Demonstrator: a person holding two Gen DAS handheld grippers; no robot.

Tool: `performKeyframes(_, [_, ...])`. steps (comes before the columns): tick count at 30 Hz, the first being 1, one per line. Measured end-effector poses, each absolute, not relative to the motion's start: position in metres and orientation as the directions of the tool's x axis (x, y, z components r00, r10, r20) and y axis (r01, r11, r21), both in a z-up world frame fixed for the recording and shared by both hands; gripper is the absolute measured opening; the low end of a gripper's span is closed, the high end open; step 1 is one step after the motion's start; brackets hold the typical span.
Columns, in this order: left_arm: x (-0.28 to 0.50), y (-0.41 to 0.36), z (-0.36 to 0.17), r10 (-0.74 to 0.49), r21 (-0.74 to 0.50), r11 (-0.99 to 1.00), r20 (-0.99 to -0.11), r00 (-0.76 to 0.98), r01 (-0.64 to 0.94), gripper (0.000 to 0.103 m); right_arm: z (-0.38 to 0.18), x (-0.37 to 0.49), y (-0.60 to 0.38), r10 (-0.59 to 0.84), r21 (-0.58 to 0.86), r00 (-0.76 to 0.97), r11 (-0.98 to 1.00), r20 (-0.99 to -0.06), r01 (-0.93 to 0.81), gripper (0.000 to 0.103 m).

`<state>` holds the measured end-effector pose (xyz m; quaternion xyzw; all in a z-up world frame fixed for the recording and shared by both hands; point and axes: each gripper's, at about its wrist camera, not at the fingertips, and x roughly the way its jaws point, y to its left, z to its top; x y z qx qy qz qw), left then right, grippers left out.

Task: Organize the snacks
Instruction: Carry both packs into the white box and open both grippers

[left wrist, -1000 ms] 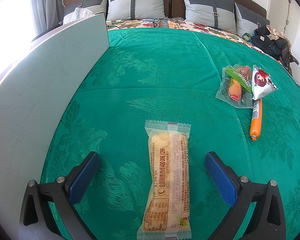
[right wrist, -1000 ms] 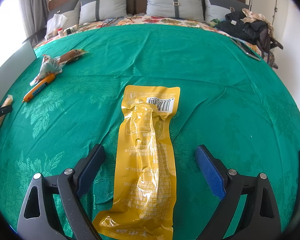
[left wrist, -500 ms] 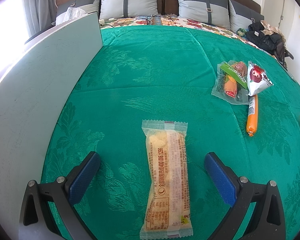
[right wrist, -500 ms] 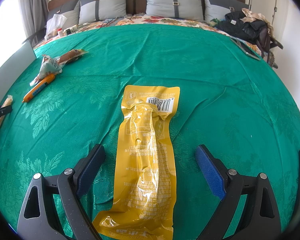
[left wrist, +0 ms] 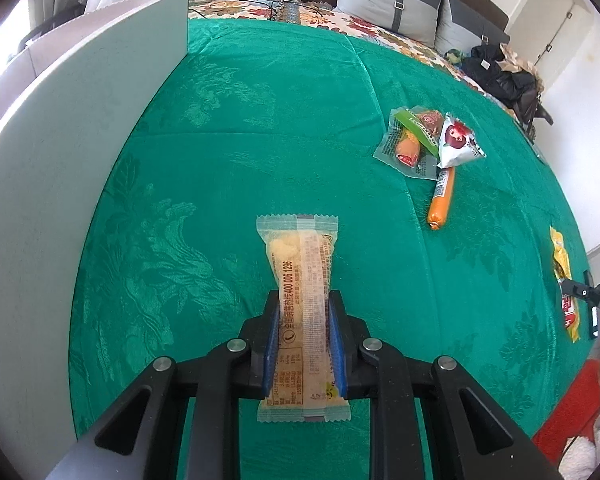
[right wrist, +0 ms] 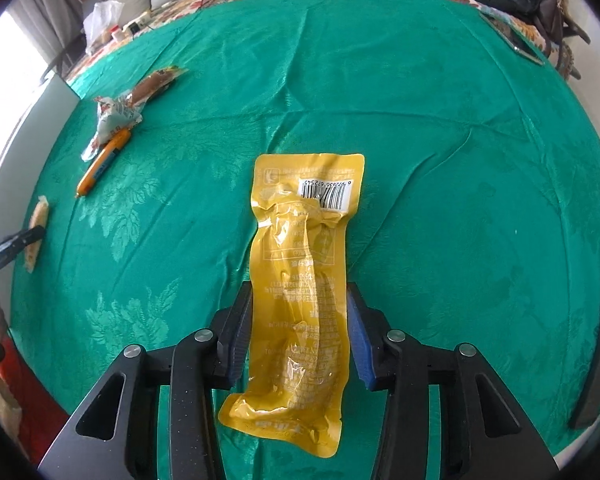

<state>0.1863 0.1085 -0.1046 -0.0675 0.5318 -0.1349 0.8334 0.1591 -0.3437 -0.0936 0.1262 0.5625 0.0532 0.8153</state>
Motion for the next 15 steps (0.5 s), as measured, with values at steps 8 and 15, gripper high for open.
performKeyframes(8, [0.131, 0.138, -0.056, -0.466, -0.466, 0.877, -0.76, 0.453, 0.121, 0.021, -0.075, 0.143, -0.304, 0.413, 0.473, 0.391, 0.879, -0.823, 0.066, 0.046])
performKeyframes(15, [0.104, 0.225, 0.036, -0.417, -0.49, 0.869, -0.656, 0.63, 0.065, 0.021, -0.002, 0.183, -0.147, 0.624, 0.59, 0.349, 0.779, -0.699, -0.21, 0.046])
